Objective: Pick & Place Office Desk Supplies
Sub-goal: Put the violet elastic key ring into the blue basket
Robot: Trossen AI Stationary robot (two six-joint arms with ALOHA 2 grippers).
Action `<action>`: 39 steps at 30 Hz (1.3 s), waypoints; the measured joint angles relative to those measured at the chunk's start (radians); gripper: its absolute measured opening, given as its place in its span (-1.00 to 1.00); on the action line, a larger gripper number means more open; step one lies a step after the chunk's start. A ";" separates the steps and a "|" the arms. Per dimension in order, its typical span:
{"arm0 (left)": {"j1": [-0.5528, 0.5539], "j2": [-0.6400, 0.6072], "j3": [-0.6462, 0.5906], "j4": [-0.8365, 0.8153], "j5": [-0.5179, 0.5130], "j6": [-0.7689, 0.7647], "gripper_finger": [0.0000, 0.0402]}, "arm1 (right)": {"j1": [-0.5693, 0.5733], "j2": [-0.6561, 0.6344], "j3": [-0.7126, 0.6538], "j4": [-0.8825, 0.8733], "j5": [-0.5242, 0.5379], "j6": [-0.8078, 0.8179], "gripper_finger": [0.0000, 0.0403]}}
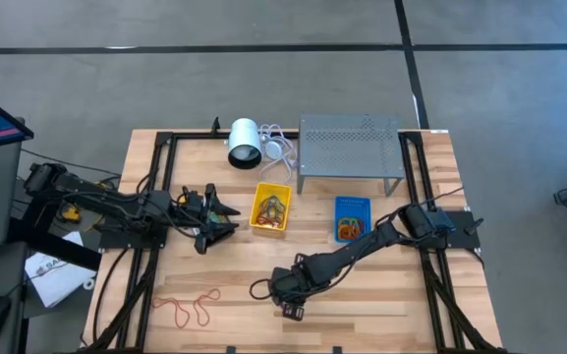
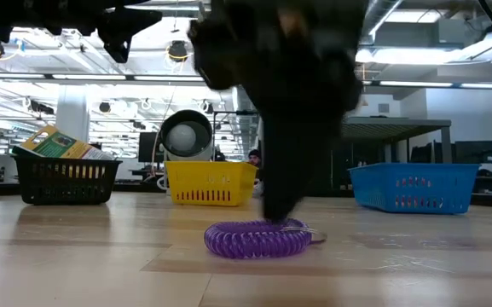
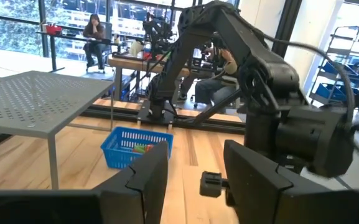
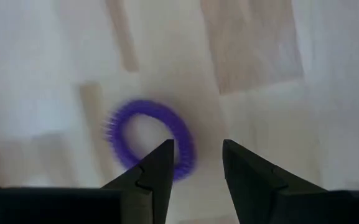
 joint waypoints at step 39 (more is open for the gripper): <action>0.000 0.000 0.000 -0.005 0.000 0.000 -0.24 | 0.027 0.028 0.032 -0.184 0.048 -0.001 -1.00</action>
